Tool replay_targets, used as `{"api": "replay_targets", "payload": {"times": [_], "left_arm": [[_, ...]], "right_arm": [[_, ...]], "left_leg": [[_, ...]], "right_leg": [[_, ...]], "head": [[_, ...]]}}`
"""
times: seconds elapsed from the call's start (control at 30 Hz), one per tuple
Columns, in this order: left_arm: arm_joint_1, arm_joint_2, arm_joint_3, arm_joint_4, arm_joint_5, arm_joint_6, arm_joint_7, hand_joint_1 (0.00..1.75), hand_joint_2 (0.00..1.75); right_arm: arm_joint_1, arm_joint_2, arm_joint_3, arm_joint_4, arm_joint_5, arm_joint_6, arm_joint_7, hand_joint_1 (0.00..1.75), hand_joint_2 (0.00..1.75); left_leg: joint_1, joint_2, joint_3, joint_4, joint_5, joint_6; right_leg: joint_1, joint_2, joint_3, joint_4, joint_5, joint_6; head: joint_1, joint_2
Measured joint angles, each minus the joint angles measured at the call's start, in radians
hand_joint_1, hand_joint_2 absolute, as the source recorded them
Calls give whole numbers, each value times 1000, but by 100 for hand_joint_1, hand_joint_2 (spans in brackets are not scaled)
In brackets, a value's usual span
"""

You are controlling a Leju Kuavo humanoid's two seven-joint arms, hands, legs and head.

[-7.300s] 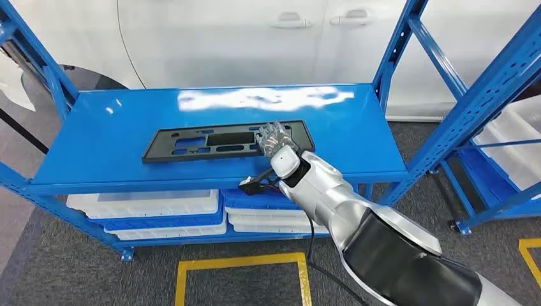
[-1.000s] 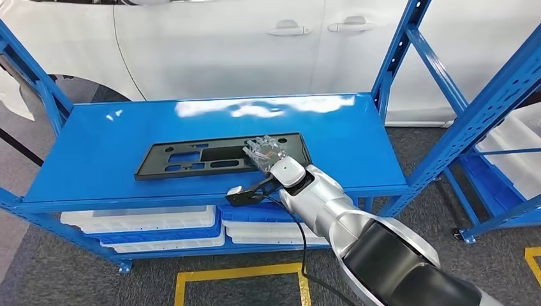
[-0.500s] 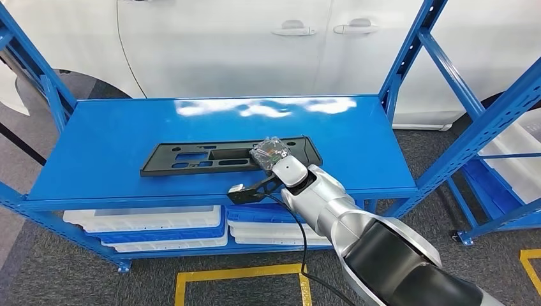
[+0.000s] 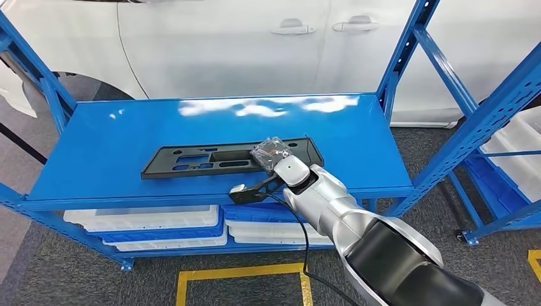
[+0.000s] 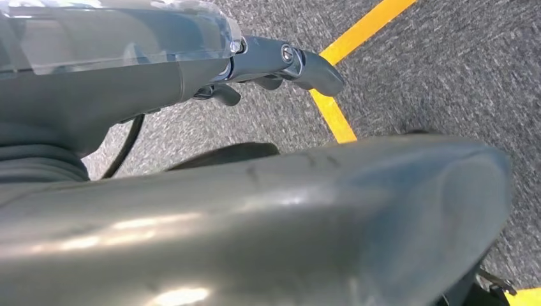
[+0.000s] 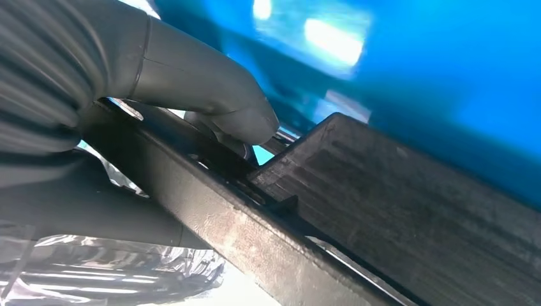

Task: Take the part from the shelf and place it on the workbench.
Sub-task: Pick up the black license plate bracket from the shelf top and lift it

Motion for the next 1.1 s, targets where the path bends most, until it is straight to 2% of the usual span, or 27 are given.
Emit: {"api": "replay_targets", "payload": {"times": [0.1,0.13,0.17,0.2,0.27,0.3,0.33,0.43,0.5,0.53,0.6,0.63,0.67,0.7,0.77,0.8,0.83,0.9,0.97,1.0,1.03,1.1], "left_arm": [[0,0,0,0,0,0,0,0,0],[1,0,0,0,0,0,0,0,0],[2,0,0,0,0,0,0,0,0],[2,0,0,0,0,0,0,0,0],[1,1,0,0,0,0,0,0,0],[0,1,0,0,0,0,0,0,0],[0,1,0,0,0,0,0,0,0],[0,0,0,0,0,0,0,0,0],[-2,0,0,0,0,0,0,0,0],[-2,0,0,0,0,0,0,0,0],[-2,0,0,0,0,0,0,0,0],[-2,0,0,0,0,1,0,0,0],[-1,0,1,0,1,2,-1,0,0],[-1,0,1,0,1,3,-2,0,0],[-1,0,1,0,6,8,-8,0,87],[-2,0,2,0,12,11,-14,0,131],[-2,1,5,0,19,16,-23,0,175],[0,2,12,0,34,27,-41,0,175],[6,5,21,0,48,41,-59,0,175],[10,7,25,0,56,49,-67,0,175],[13,10,30,0,63,56,-75,0,175],[20,14,40,0,73,67,-87,0,175]], "right_arm": [[4,0,0,0,-2,0,0,175,175],[6,0,0,0,-2,0,0,175,175],[8,0,0,0,-2,0,0,175,175],[8,0,0,0,-2,-1,0,175,175],[7,0,0,0,-2,-1,0,175,175],[6,0,0,0,-2,-1,0,175,175],[6,-1,0,0,-2,-1,0,175,175],[5,-1,-1,0,-3,-1,2,175,175],[4,-2,-2,-1,-3,-1,2,175,175],[4,-2,-2,-1,-4,-1,2,175,175],[7,-4,-3,0,-8,-4,2,175,175],[10,-5,-5,0,-18,-11,-1,175,175],[12,-6,-11,-1,-36,-27,-9,175,175],[11,-8,-20,-2,-61,-48,-26,175,175],[3,-11,-57,-14,-137,-107,-98,175,175],[-5,-13,-83,-30,-191,-137,-154,175,175],[-15,-18,-114,-55,-258,-156,-226,175,175],[-32,-35,-177,-142,-426,-134,-367,175,175],[-40,-67,-239,-277,-636,-28,-458,175,175],[-42,-87,-264,-353,-752,36,-481,175,175],[-41,-108,-282,-429,-871,99,-493,175,175],[-33,-150,-304,-572,-1067,191,-500,175,175]], "left_leg": [[3,1,-84,182,-89,-7],[3,1,-105,226,-101,-9],[3,1,-108,233,-92,-10],[4,1,-91,199,-66,-10],[5,2,-22,62,-3,-7],[4,2,5,7,15,-3],[3,2,20,-25,21,2],[1,2,24,-40,22,20],[4,3,27,-47,28,31],[5,4,27,-49,30,35],[5,5,25,-49,31,37],[5,4,24,-48,31,37],[5,4,24,-48,31,37],[5,3,25,-47,30,36],[5,2,25,-44,27,31],[4,1,23,-41,26,27],[2,2,19,-38,25,23],[0,2,13,-37,26,12],[2,1,8,-32,19,3],[3,1,-1,-12,3,-1],[4,2,-19,30,-23,-4],[5,2,-78,165,-89,-9]], "right_leg": [[0,-2,-1,-2,2,-7],[1,-2,-2,-1,2,-7],[1,-1,-3,1,1,-7],[1,0,-3,3,0,-6],[2,2,-3,10,-4,-1],[4,4,-5,14,-6,3],[6,5,-7,17,-7,7],[5,7,-10,19,-7,22],[2,7,-24,54,-33,34],[0,7,-45,100,-60,39],[-4,7,-109,231,-121,48],[-6,7,-135,283,-136,51],[-8,7,-145,302,-132,53],[-10,6,-135,278,-109,53],[-11,6,-74,147,-41,49],[-9,6,-46,84,-17,44],[-7,6,-30,44,-5,39],[-1,6,-27,27,-4,28],[-3,2,-27,21,-1,16],[-4,-1,-25,17,1,9],[-5,-5,-23,13,2,4],[-3,-10,-22,13,0,-3]], "head": [[0,0],[0,0],[0,0],[0,0],[0,0],[0,0],[0,0],[0,0],[0,0],[0,0],[0,0],[0,0],[0,0],[0,0],[0,0],[0,0],[0,0],[0,0],[0,0],[0,0],[0,0],[0,0]]}}
